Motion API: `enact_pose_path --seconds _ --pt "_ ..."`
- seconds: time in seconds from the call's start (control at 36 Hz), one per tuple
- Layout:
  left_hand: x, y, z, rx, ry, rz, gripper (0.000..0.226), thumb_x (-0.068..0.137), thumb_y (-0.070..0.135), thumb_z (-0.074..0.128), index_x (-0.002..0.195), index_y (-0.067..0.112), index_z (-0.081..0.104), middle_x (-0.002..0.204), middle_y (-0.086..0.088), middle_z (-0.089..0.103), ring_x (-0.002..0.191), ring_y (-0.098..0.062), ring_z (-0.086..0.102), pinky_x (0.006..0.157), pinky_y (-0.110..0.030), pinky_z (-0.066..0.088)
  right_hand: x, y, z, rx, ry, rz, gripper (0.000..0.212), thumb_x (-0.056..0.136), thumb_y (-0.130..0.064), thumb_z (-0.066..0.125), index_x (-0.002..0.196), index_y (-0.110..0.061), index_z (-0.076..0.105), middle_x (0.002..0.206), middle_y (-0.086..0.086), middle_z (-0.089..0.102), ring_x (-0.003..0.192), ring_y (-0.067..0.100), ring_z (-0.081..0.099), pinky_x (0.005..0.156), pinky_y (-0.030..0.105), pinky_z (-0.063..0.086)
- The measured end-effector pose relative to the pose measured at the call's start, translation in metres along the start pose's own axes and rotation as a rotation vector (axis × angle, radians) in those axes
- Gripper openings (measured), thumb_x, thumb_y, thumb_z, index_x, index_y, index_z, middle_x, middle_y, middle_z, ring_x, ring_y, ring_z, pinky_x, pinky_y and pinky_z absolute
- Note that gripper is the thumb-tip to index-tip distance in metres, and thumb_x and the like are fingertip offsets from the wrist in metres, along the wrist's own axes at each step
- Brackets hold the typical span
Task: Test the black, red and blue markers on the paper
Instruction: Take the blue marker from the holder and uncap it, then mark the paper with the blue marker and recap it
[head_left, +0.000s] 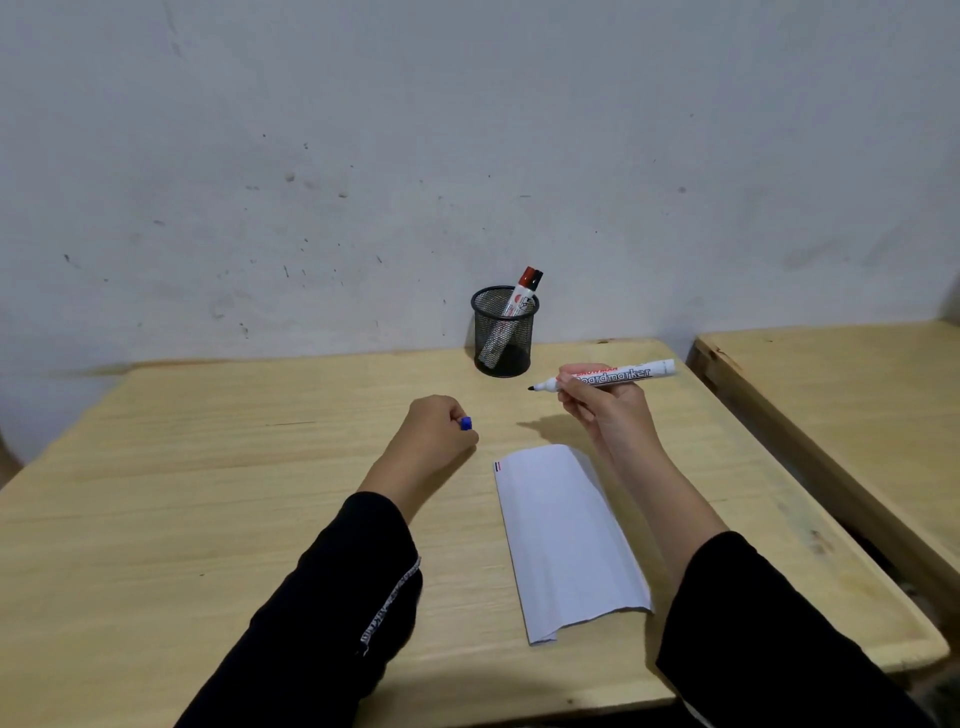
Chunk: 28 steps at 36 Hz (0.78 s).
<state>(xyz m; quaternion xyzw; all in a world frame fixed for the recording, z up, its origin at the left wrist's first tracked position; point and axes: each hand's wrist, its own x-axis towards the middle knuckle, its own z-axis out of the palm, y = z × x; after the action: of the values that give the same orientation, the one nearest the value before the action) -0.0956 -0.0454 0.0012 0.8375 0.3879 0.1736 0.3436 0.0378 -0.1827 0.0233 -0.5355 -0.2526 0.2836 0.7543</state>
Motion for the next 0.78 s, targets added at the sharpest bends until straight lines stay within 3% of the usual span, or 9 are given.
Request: enact_pose_path --seconds 0.14,0.25,0.33,0.53,0.64,0.69,0.78 --pt "-0.001 -0.004 0.003 -0.025 0.007 0.028 0.014 0.079 0.014 0.065 0.083 0.001 0.062 0.071 -0.002 0.049 0.07 -0.019 0.045 0.06 -0.024 0.035 -0.003 0.001 0.001 -0.02 -0.003 0.02 0.009 0.085 -0.001 0.061 0.084 -0.009 0.065 0.072 0.004 0.062 0.066 0.01 0.058 0.067 0.018 0.048" --pt "-0.014 -0.003 -0.005 0.031 0.076 0.064 0.042 0.084 0.027 0.065 0.118 0.003 0.056 0.103 -0.006 0.052 0.088 -0.014 0.049 0.075 -0.022 0.035 -0.006 0.0 0.006 -0.016 -0.005 0.043 0.007 0.085 -0.005 0.063 0.083 -0.011 0.066 0.068 0.0 0.063 0.064 0.007 0.058 0.062 0.015 0.048" --pt "-0.037 -0.001 -0.009 0.039 0.11 0.115 0.045 0.09 0.03 0.058 0.126 0.006 0.051 0.119 -0.005 0.05 0.098 -0.008 0.046 0.078 -0.017 0.031 -0.008 -0.003 0.011 0.006 -0.022 0.052 0.006 0.086 -0.006 0.062 0.083 -0.011 0.064 0.068 0.0 0.065 0.061 0.006 0.06 0.058 0.014 0.05" --pt "-0.088 -0.011 0.009 0.098 -0.056 0.235 0.047 0.088 0.051 0.05 0.123 0.019 0.05 0.114 0.009 0.051 0.109 -0.007 0.05 0.087 -0.025 0.041 -0.019 0.016 0.018 -0.062 -0.05 0.085 0.005 0.085 -0.006 0.061 0.081 -0.008 0.063 0.068 0.005 0.061 0.059 0.01 0.055 0.059 0.016 0.049" --pt "-0.099 -0.01 0.022 0.14 -0.09 0.317 0.053 0.09 0.053 0.045 0.134 0.024 0.046 0.133 0.012 0.047 0.124 -0.006 0.043 0.097 -0.023 0.038 -0.025 0.032 0.019 -0.113 -0.019 0.14 0.009 0.083 -0.003 0.058 0.077 -0.008 0.062 0.073 0.013 0.058 0.058 0.014 0.052 0.059 0.023 0.047" --pt "-0.099 -0.01 0.025 0.155 -0.083 0.337 0.048 0.09 0.053 0.045 0.126 0.023 0.052 0.134 0.011 0.048 0.124 -0.007 0.042 0.096 -0.025 0.04 -0.026 0.036 0.019 -0.138 0.005 0.156 0.009 0.081 -0.003 0.058 0.076 -0.009 0.061 0.075 0.015 0.059 0.059 0.016 0.052 0.06 0.026 0.046" --pt "-0.1 -0.011 0.026 0.174 -0.082 0.336 0.041 0.089 0.052 0.046 0.115 0.021 0.057 0.129 0.011 0.049 0.121 -0.008 0.044 0.092 -0.029 0.043 -0.027 0.038 0.02 -0.219 0.027 0.134 0.006 0.079 -0.005 0.057 0.077 -0.009 0.061 0.068 0.006 0.062 0.061 0.016 0.055 0.062 0.027 0.045"
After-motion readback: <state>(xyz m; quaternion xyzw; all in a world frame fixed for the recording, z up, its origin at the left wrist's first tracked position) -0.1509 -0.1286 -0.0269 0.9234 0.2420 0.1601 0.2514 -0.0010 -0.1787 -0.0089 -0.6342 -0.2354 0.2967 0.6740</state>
